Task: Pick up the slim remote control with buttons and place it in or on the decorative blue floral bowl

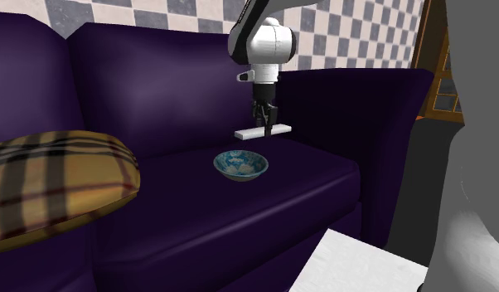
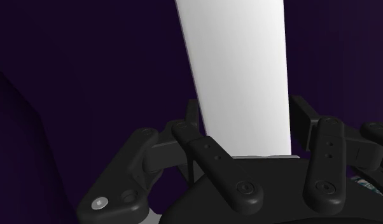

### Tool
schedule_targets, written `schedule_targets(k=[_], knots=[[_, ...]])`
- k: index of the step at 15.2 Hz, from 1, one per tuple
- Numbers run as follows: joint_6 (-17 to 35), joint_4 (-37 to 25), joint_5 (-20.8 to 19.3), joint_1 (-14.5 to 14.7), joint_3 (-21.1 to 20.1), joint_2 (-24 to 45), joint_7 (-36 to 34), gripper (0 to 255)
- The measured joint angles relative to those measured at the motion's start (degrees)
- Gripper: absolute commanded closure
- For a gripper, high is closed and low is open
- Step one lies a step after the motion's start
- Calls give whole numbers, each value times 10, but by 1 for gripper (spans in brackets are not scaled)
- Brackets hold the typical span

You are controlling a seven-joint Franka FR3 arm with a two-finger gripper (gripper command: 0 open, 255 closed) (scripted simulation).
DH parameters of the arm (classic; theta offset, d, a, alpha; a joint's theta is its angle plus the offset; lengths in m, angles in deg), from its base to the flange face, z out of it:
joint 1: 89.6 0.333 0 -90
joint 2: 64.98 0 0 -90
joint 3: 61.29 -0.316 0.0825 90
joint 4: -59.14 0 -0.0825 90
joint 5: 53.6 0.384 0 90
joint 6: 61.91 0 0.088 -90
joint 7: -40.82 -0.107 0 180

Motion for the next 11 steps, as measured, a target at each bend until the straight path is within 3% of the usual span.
schedule_targets(k=[11], knots=[[-64, -37, -31, 13, 8, -37, -25, 255]])
